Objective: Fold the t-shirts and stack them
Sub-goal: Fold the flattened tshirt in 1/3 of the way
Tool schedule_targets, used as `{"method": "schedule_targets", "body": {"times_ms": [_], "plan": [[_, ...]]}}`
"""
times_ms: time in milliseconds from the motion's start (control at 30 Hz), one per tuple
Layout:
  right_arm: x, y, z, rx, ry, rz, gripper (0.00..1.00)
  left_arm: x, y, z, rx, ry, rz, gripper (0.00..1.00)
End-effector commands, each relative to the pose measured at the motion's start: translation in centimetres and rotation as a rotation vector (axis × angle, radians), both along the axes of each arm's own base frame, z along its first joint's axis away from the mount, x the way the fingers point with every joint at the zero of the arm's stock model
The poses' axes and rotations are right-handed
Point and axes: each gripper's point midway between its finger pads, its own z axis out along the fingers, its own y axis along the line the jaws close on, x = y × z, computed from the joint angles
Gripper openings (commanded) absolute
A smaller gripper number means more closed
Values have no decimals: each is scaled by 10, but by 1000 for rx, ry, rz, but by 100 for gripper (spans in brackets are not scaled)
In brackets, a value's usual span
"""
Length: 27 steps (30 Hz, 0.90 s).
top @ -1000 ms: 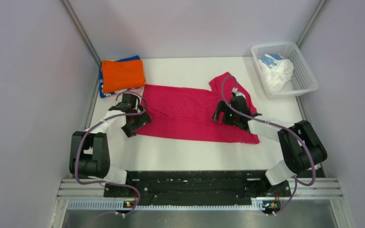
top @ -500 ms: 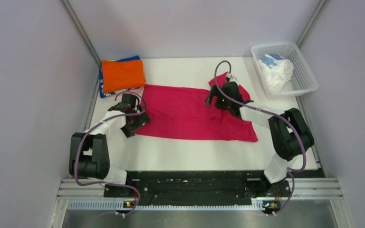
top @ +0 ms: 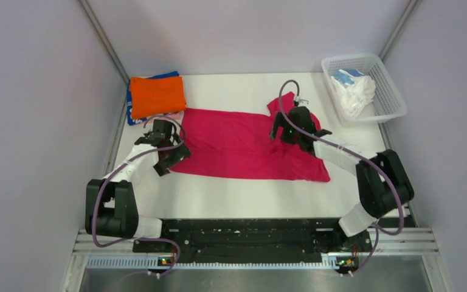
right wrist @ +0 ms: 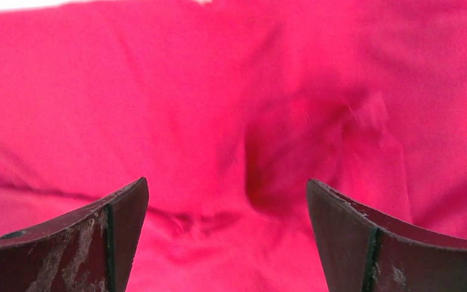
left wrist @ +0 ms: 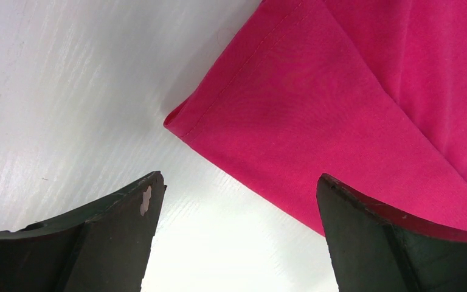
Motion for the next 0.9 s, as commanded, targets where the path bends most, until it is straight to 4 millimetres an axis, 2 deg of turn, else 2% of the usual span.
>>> {"method": "schedule_targets", "body": {"times_ms": [0,100,267,400,533,667,767,867], "plan": [[-50,-1,-2,9,30,61,99,5,0,13,3,-50,-7,99],[-61,13,-8,61,39,113,99,6,1,13,5,-51,-9,99],[-55,27,-24,67,82,113,99,6,0,12,1,-50,-12,99],[-25,30,-24,12,16,41,99,6,0,12,3,-50,-8,99],[19,31,-18,-46,-75,-32,99,5,2,12,11,-43,-7,99],[59,48,7,-51,-173,-25,99,5,4,18,22,-54,-4,99],[68,53,21,-68,-196,-2,99,4,5,24,26,-74,-4,99],[52,42,25,-96,-179,7,99,7,3,34,17,-98,-13,99]]}}
